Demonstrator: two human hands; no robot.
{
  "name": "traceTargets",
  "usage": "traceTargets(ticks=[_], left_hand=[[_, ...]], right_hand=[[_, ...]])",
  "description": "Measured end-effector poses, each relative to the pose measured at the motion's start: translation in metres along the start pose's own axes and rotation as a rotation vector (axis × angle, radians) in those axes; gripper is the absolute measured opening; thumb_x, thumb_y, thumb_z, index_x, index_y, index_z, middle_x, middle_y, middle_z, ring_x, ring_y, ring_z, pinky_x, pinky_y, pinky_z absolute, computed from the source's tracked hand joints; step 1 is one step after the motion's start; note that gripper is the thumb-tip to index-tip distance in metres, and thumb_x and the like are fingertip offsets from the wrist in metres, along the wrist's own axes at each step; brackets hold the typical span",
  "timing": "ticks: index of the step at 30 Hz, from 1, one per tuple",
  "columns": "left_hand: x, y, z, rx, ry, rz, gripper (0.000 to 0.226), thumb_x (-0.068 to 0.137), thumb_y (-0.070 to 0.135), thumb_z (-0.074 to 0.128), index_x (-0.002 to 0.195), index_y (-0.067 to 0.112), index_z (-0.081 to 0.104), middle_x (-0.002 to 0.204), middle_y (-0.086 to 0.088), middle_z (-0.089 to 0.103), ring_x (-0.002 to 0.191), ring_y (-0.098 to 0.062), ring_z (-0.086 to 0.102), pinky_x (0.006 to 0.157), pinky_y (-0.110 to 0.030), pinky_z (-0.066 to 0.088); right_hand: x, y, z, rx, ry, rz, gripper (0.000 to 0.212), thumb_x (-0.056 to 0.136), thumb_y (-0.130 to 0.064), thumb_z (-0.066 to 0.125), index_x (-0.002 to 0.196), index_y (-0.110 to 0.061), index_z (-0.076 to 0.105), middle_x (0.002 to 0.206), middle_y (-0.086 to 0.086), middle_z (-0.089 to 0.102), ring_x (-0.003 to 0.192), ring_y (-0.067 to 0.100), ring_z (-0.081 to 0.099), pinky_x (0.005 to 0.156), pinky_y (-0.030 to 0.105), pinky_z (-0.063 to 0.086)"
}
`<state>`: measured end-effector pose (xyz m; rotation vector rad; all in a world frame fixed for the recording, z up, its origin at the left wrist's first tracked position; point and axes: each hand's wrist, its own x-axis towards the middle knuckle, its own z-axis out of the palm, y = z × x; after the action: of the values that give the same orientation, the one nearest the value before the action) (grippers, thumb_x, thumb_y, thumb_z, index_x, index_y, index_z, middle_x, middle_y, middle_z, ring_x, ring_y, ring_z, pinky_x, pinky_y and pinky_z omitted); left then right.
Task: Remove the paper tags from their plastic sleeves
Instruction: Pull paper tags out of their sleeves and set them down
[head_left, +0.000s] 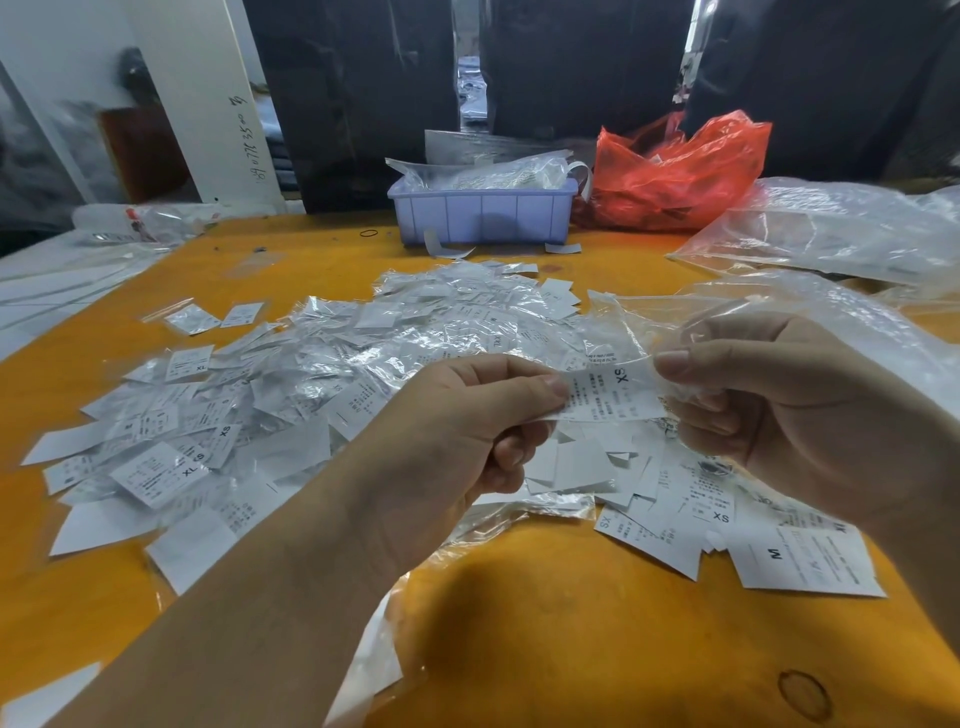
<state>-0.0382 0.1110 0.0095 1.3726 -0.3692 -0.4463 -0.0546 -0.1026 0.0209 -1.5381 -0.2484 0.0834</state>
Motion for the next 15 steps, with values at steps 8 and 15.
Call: traceTargets(ticks=[8,15], left_hand=[[-0.0006,-0.0005,0.0023,0.019,0.037,-0.006,0.012,0.076,0.019,0.069,0.065,0.02,0.073,0.055,0.003,0.055,0.048,-0.008,0.043,0.045,-0.017,0.036],[0.0007,-0.0018,0.0015,0.027,0.103,0.016,0.027,0.09,0.011,0.062,0.068,0.02,0.074,0.056,0.001,0.056,0.049,-0.009,0.044,0.044,-0.017,0.038]], right_hand=[[-0.0017,0.0004,0.0025,-0.057,-0.015,0.015,0.024,0.065,-0.014,0.07,0.05,-0.014,0.051,0.056,0.004,0.033,0.048,0.013,0.032,0.044,0.023,0.024],[-0.0013,0.0005,0.0042,-0.094,-0.062,0.03,0.01,0.067,-0.014,0.069,0.058,-0.016,0.067,0.055,0.001,0.045,0.049,0.013,0.039,0.043,0.021,0.029]])
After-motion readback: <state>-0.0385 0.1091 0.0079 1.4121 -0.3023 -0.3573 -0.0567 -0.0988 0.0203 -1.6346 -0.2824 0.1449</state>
